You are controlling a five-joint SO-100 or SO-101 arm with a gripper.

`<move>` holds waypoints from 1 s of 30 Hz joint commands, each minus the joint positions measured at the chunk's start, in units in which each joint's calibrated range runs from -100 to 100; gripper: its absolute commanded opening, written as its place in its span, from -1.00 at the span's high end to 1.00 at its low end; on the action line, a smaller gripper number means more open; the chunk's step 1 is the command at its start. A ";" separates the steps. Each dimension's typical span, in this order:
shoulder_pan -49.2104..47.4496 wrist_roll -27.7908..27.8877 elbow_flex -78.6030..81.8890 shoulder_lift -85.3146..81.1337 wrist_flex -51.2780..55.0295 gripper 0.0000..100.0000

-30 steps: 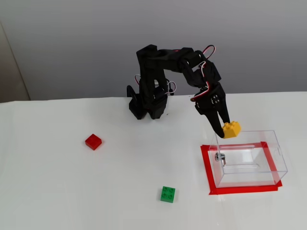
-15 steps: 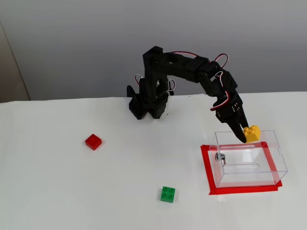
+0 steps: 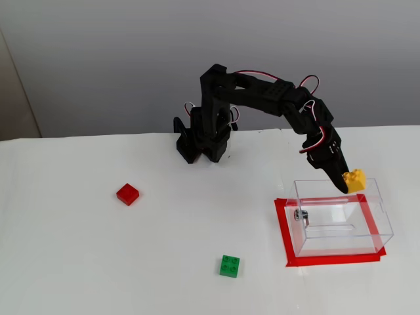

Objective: Pick the yellow lego brick and place it into the transparent box

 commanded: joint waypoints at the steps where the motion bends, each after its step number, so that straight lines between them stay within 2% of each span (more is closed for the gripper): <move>1: -0.21 0.04 -0.72 -0.03 -0.70 0.74; 27: 0.30 -1.84 -0.27 0.82 -0.70 0.73; 30: 0.38 -1.84 -0.18 0.82 -0.70 0.60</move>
